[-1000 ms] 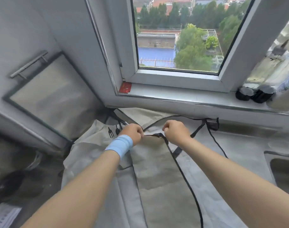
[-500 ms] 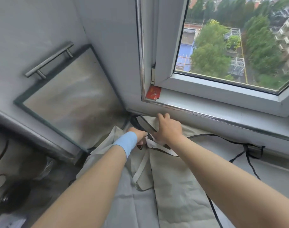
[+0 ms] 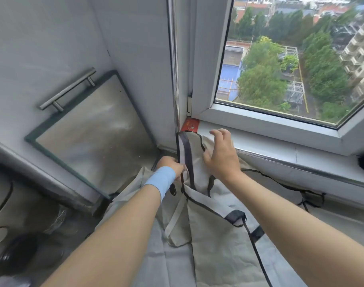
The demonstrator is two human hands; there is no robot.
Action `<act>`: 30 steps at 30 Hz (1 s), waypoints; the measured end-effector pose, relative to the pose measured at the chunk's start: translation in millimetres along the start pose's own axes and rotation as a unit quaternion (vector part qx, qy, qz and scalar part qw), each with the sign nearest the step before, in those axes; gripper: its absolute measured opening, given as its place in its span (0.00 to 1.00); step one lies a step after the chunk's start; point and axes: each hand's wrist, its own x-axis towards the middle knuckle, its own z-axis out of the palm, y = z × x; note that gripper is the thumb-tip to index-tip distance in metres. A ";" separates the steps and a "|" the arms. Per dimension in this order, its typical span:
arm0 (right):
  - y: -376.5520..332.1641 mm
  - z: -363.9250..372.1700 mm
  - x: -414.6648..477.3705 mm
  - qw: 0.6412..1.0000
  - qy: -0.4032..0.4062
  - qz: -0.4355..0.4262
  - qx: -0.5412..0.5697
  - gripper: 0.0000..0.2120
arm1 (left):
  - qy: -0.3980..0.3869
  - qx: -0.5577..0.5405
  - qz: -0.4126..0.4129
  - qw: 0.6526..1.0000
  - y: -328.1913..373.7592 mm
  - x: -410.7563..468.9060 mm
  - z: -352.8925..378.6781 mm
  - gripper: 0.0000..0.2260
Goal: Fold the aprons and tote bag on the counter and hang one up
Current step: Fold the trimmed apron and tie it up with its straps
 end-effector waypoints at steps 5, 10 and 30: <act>-21.4 13.2 -80.6 0.973 -0.051 -0.211 -0.082 0.25 | 0.030 0.000 0.022 0.999 12.2 -12.8 -4.1 0.08; -16.6 27.1 -95.5 0.978 -0.031 -0.149 -0.145 0.19 | 0.010 -0.112 -0.057 0.992 23.3 -22.5 -15.3 0.08; -20.1 -1.4 -38.2 0.936 -0.186 0.238 0.182 0.07 | -0.184 -0.120 -0.008 0.976 -12.4 -36.5 -2.3 0.20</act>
